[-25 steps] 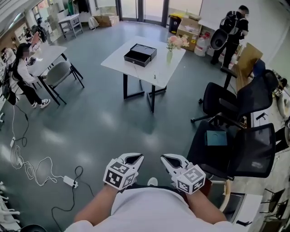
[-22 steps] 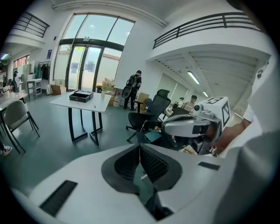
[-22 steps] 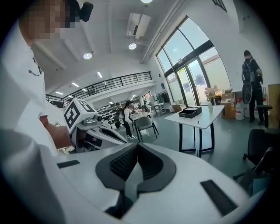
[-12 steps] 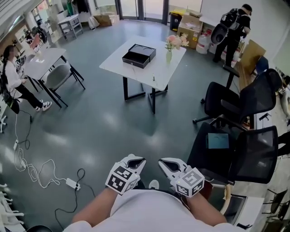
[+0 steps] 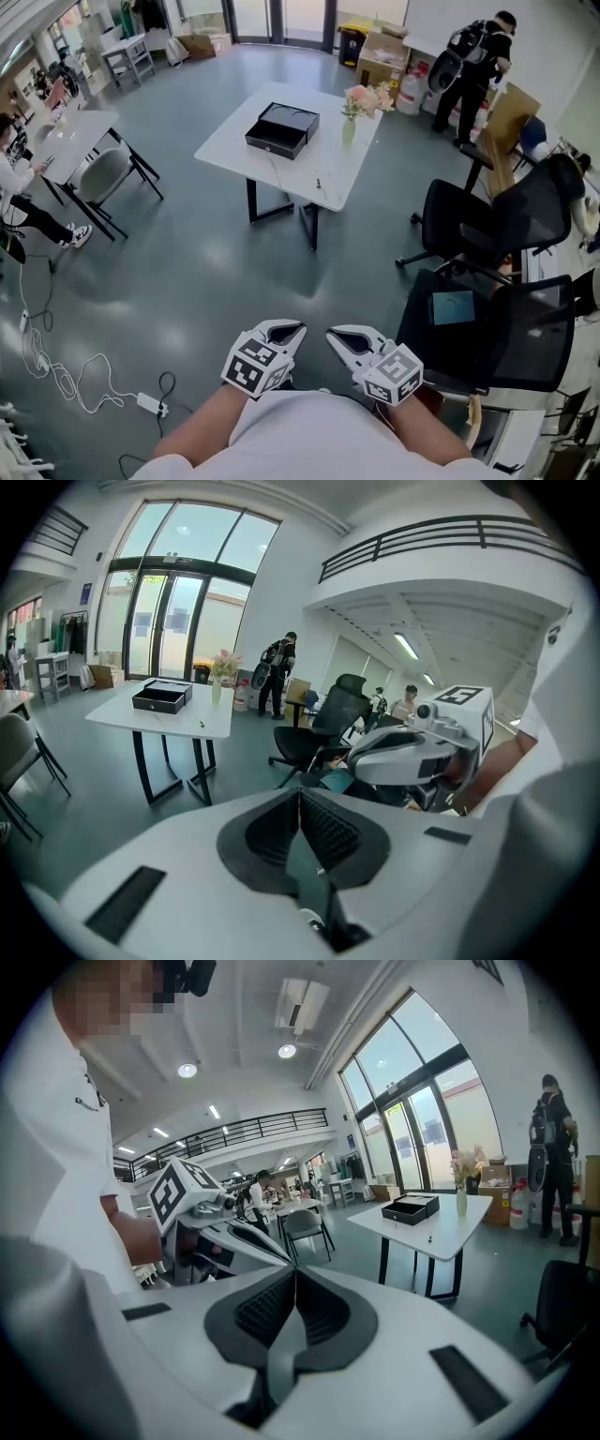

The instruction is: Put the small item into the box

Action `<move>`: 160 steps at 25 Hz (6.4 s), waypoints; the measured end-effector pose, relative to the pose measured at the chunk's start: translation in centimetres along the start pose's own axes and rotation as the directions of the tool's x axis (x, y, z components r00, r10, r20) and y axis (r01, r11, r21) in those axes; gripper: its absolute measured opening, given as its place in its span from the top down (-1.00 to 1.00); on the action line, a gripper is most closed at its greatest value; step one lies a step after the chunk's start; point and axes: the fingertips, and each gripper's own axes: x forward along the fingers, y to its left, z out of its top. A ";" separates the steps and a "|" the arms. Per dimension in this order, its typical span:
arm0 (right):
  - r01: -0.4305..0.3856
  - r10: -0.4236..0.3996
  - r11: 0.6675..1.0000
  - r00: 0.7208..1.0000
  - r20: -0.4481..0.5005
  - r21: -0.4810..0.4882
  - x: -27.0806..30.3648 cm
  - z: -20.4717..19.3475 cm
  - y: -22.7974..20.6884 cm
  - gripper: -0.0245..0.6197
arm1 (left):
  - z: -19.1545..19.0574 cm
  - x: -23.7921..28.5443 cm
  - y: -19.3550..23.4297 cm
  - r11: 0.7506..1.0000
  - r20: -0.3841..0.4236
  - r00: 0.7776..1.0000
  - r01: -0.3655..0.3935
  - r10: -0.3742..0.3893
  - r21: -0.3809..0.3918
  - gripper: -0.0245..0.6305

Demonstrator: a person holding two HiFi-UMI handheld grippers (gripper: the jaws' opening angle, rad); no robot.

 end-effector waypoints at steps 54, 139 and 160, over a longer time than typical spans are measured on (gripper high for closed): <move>0.104 -0.088 0.992 0.977 -0.193 0.075 37.9 13.5 -34.1 0.88 | 17.7 10.4 46.8 0.992 -0.208 0.970 -0.115 0.124 0.056 0.87; 0.175 -0.428 0.897 0.574 -0.698 -0.407 57.9 12.6 -59.0 0.68 | 32.0 19.3 74.3 0.980 -0.226 0.964 0.167 -0.139 0.109 0.87; 0.285 -0.503 0.864 0.544 -0.672 -0.416 59.7 13.8 -59.3 0.60 | 30.7 17.2 75.7 0.955 -0.279 0.940 0.248 -0.196 0.165 0.87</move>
